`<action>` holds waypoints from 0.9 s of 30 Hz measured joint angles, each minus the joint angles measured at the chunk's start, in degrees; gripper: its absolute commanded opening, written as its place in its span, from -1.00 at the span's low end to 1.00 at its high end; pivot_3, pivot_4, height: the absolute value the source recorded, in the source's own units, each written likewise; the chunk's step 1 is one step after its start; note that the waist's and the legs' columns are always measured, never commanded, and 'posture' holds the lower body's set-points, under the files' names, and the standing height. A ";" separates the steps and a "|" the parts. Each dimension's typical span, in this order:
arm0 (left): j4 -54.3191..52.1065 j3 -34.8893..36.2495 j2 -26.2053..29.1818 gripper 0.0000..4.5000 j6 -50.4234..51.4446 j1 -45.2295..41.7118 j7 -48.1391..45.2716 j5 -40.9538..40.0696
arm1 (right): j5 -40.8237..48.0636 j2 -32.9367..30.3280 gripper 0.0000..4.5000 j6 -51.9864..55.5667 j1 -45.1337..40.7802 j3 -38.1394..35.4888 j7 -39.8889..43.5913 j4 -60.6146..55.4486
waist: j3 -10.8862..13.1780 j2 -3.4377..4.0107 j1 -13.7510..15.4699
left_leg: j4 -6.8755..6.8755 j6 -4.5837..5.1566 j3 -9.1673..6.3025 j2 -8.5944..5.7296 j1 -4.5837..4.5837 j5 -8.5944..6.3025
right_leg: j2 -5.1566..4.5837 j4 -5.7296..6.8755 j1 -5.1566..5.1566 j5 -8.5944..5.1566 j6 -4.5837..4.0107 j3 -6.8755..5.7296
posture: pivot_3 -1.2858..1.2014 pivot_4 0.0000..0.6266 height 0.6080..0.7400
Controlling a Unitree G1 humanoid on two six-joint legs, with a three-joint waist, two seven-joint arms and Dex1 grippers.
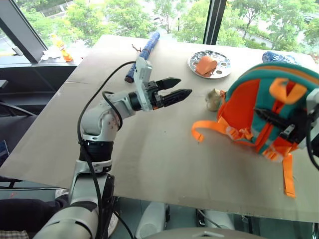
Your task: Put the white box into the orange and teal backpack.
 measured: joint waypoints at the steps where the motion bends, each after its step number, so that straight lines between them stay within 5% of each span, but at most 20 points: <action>1: -0.98 -0.09 0.31 1.00 0.33 0.24 0.08 -0.19 | -0.79 0.02 0.02 -0.23 1.91 -1.24 0.64 -0.36 | 0.00 0.00 0.03 | 0.01 0.00 0.00 0.00 0.02 0.00 | 0.01 0.00 0.02 0.01 0.01 0.00 | 0.03 -0.52 0.87; 6: -6.79 0.36 4.62 1.00 1.59 3.01 -2.88 -2.75 | -0.82 0.32 0.95 -0.46 11.98 -11.41 4.85 -4.13 | -0.02 0.03 -0.08 | -0.12 0.00 -0.01 0.07 0.08 0.00 | 0.11 -0.05 0.02 0.00 0.01 0.02 | 0.03 -0.52 0.87; 21: -10.58 4.96 21.94 1.00 -5.34 28.35 -9.74 2.04 | -11.93 16.70 0.95 -12.27 50.87 -37.87 29.94 -4.94 | -0.05 0.07 -0.07 | -0.30 0.01 0.10 0.13 0.27 -0.04 | 0.07 -0.12 0.08 -0.04 -0.03 0.25 | 0.03 -0.52 0.87; 27: -11.65 7.78 23.93 1.00 -6.12 34.28 -11.36 2.19 | -14.91 17.71 0.95 -17.06 53.61 -39.37 33.98 1.29 | -0.07 0.04 -0.03 | -0.32 0.13 0.11 0.15 0.34 -0.11 | -0.34 -0.12 0.10 -0.16 -0.25 0.40 | 0.03 -0.52 0.87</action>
